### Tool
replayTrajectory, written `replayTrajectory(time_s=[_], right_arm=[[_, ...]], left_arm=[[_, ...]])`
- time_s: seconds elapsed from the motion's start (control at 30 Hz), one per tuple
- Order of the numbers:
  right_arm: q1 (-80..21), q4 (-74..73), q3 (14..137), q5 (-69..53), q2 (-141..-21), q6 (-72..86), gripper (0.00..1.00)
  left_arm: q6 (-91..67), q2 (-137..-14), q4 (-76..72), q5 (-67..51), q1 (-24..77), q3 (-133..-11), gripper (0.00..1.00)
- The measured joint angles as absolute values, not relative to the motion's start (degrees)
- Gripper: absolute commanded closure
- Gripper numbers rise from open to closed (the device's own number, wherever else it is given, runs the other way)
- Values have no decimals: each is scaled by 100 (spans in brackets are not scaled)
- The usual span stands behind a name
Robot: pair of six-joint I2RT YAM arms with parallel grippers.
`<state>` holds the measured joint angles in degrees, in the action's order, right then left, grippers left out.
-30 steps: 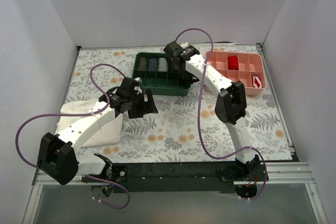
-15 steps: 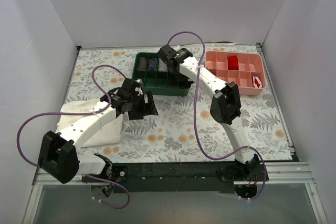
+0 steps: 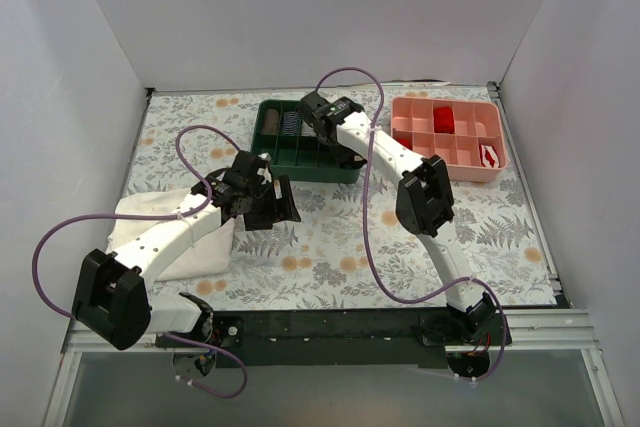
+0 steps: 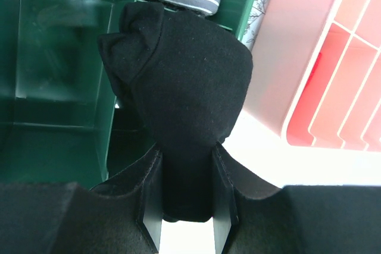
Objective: Roll the underwear
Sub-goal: Place the underwear in the storage box.
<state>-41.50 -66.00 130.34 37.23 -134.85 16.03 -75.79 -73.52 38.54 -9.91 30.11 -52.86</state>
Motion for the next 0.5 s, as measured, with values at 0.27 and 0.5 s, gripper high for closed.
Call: replayTrajectory(time_s=[0.27,0.5], right_arm=[[-4038,-6285,12840,3345,-13388,1656,99],[-3911,-5758,12237,2805,-13225,1831,99]], left_arm=[[-7579,-7352,3846,-989,3011,-5214,24],[-7583,-7352,3850,-989,3011,-5094,24]])
